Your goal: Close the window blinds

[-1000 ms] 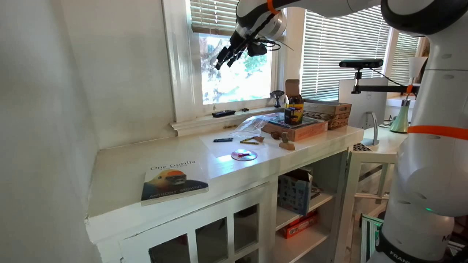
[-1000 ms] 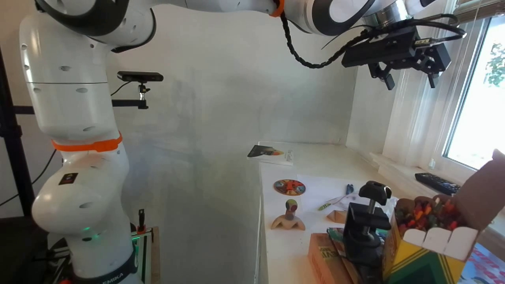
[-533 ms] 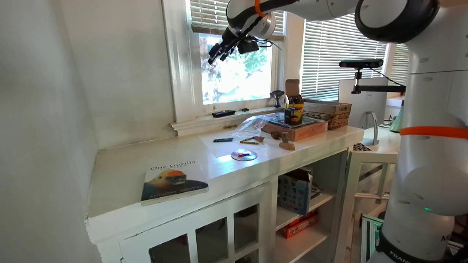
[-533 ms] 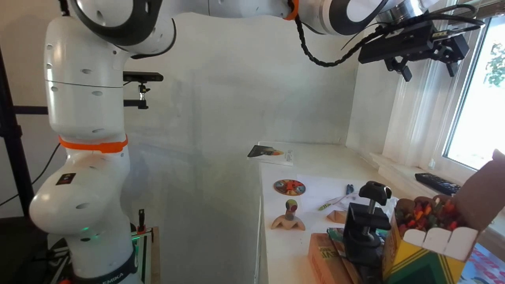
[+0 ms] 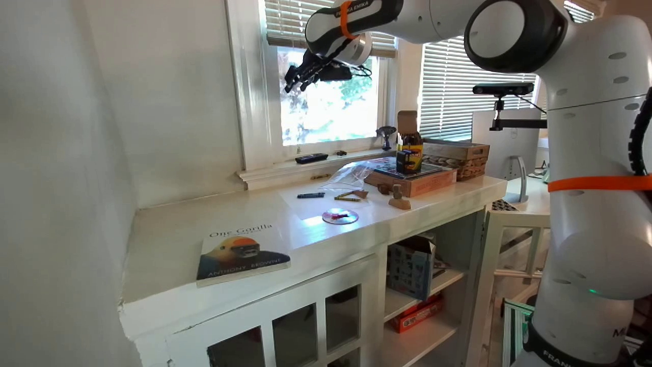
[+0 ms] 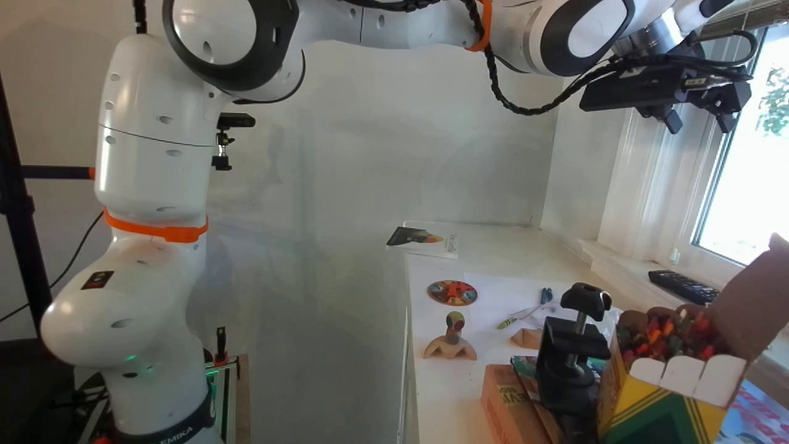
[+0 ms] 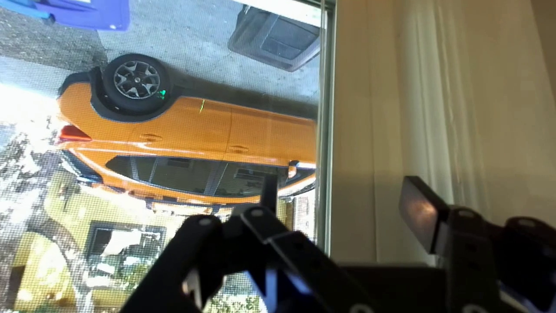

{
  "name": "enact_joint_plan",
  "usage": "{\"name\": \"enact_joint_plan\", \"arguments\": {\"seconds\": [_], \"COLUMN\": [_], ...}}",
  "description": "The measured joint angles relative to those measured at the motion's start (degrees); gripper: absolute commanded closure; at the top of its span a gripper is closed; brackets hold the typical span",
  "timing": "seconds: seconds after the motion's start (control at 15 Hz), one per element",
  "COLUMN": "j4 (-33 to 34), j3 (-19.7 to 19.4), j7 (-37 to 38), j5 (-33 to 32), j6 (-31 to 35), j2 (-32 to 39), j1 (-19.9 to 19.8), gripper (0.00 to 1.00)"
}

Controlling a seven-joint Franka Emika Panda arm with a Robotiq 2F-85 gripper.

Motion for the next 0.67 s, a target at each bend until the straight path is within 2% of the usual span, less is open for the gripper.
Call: {"name": "enact_joint_plan", "arguments": {"seconds": [0.33, 0.4, 0.67], "j4": [1.9, 2.1, 2.8], "j3": [0.9, 0.9, 0.4], "j7": [4.2, 4.7, 6.0], "j5": [-0.5, -0.5, -0.9], "j6": [2.7, 3.0, 3.2], "j2": [2.1, 2.4, 2.7], "j1": [-0.3, -0.3, -0.2], "gripper": [0.96, 1.0, 1.0]}}
